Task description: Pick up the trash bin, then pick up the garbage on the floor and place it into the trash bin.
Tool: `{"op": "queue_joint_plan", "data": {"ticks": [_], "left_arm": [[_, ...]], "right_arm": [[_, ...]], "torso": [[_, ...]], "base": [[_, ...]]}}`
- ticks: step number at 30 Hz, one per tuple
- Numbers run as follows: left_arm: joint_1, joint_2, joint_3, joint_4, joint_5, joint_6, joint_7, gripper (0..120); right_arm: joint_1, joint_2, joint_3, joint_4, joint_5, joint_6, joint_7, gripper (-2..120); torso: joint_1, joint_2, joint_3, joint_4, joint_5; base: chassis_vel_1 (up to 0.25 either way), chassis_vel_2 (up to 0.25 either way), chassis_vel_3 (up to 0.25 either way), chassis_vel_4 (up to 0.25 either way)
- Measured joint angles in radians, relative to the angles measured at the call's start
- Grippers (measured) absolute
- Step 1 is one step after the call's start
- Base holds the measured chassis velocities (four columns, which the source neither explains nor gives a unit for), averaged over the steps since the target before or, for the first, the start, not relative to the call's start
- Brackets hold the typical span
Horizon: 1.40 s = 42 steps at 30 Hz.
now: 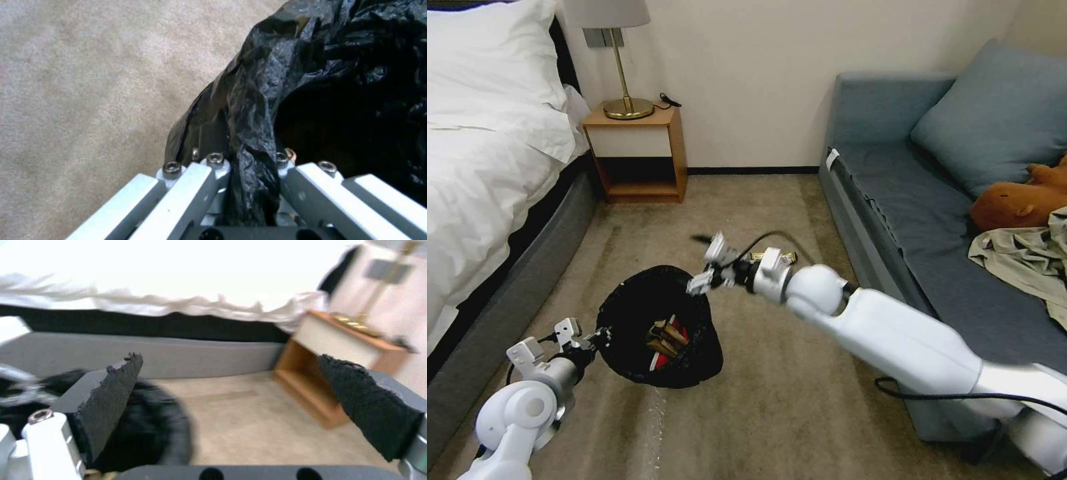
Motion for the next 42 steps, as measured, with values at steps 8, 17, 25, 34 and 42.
{"op": "queue_joint_plan", "data": {"ticks": [8,17,25,34,42], "left_arm": [[0.032,0.006,-0.023,-0.046,-0.007,0.0,-0.007,3],[0.043,-0.034,-0.032,-0.064,0.014,-0.008,-0.013,3],[0.047,-0.055,-0.042,-0.078,0.026,-0.01,-0.02,3],[0.057,-0.079,-0.048,-0.09,0.046,-0.01,-0.023,3],[0.052,-0.091,-0.048,-0.091,0.061,-0.013,-0.023,3]], "right_arm": [[-0.093,-0.041,0.149,0.071,-0.02,-0.041,0.13,100],[-0.314,-0.089,0.381,0.243,-0.084,-0.123,0.313,100],[-0.569,-0.073,0.561,0.356,-0.122,-0.138,0.372,100],[-0.881,0.038,0.763,0.467,-0.298,-0.122,0.356,100],[-1.1,0.223,0.886,0.527,-0.486,-0.069,0.287,100]], "torso": [[0.0,0.0,0.0,-0.0001,0.0001],[0.0,0.0,0.0,-0.0001,0.0],[0.0,0.0,0.0,-0.0002,0.0002],[0.0,0.0,0.0,-0.0001,-0.0002],[0.0,0.0,0.0,-0.0002,-0.0003]], "base": [[0.0,0.0,0.0,0.0],[0.0,0.0,0.0,0.0],[0.0,0.0,0.0,0.0],[0.0,0.0,0.0,0.0],[0.0,0.0,0.0,0.0]]}}
